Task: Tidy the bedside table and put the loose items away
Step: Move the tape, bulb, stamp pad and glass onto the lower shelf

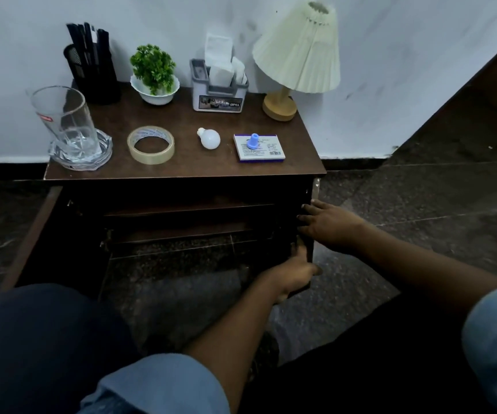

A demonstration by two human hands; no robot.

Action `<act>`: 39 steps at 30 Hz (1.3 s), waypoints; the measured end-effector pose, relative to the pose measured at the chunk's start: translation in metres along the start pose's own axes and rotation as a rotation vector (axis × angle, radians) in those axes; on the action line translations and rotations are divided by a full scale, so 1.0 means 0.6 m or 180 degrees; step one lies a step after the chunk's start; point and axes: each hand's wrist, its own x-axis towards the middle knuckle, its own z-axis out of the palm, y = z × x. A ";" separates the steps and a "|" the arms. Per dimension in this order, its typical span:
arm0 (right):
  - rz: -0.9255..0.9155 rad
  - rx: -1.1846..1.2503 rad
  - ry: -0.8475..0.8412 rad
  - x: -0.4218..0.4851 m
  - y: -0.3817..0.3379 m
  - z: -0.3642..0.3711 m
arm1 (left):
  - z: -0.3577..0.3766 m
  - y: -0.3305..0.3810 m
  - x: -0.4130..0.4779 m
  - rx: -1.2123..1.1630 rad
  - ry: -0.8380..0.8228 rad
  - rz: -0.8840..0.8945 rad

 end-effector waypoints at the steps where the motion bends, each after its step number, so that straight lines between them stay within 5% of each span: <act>1: -0.0061 -0.0066 -0.0035 -0.006 0.005 0.003 | 0.011 -0.001 0.007 0.0078 -0.0015 -0.0019; 21: 0.0191 -0.0212 -0.0715 -0.045 0.019 0.023 | 0.045 0.007 0.057 0.0905 -0.0027 0.0145; 26: 0.0606 0.0587 -0.0358 -0.022 0.009 -0.001 | -0.041 0.000 0.019 0.2549 0.0490 0.0128; 31: 0.1094 0.1486 0.0087 0.012 -0.052 -0.004 | -0.134 0.010 -0.056 0.3252 0.1162 -0.0021; 39: 0.0898 0.1775 0.0975 0.131 -0.120 -0.129 | -0.250 0.066 -0.207 0.4044 0.1549 -0.0460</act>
